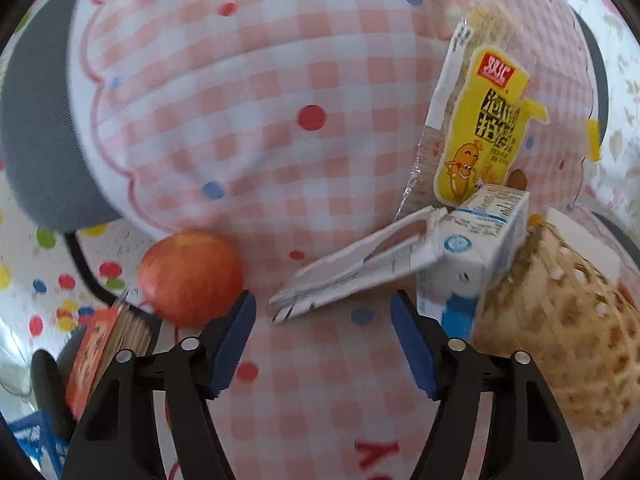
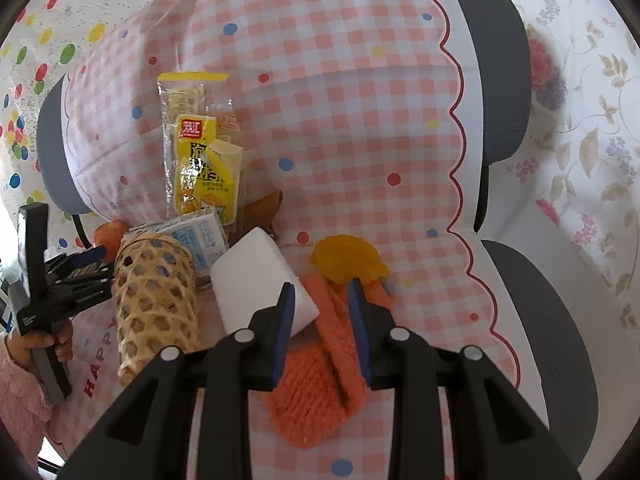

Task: Collect trash
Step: 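Return both tools to the chair and reach toward the crumpled white wrapper, then grasp the crumpled white wrapper with the left tool and lift it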

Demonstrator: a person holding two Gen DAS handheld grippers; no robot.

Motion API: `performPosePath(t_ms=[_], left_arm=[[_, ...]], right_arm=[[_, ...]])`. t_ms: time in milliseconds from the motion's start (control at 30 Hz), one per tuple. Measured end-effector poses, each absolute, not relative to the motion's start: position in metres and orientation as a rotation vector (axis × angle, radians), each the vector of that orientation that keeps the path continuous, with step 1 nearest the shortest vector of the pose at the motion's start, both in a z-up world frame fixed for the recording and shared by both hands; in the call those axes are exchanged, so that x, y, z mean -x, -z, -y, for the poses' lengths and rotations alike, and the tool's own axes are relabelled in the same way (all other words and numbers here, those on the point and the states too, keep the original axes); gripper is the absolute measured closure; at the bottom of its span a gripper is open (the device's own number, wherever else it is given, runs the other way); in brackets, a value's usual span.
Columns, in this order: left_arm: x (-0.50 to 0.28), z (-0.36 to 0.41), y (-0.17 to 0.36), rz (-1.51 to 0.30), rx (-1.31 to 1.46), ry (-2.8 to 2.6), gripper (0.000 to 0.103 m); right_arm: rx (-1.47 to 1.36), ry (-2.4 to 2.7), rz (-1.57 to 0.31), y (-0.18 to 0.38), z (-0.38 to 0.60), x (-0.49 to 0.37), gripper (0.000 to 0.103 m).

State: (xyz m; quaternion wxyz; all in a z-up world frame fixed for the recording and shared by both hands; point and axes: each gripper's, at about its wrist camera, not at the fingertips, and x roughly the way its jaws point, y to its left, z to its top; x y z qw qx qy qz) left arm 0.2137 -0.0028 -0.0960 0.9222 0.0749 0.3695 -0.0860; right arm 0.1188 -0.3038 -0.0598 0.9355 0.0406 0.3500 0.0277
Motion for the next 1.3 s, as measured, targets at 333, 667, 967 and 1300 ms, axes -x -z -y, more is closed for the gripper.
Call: performPosePath(t_ms=[333,667,967,1300], left_arm=[[-0.239,0.014,0.098,-0.762,-0.156,0.247,0.092],[-0.177,-0.03,0.087,-0.779,-0.116,0.264,0.098],[-0.144,-0.051,0.075,-0.729,-0.085,0.189,0.098],[-0.108,-0.084,0.071,-0.723,-0.11,0.095,0.098]], right_arm=[[-0.088,-0.054,-0.725,0.064,0.312,-0.126,0.076],[-0.1,-0.062,-0.712,0.059,0.312,-0.106,0.076],[-0.085,-0.091,-0.674,0.045,0.29,-0.085,0.076],[-0.083,-0.085,-0.651,0.036,0.288,-0.061,0.076]])
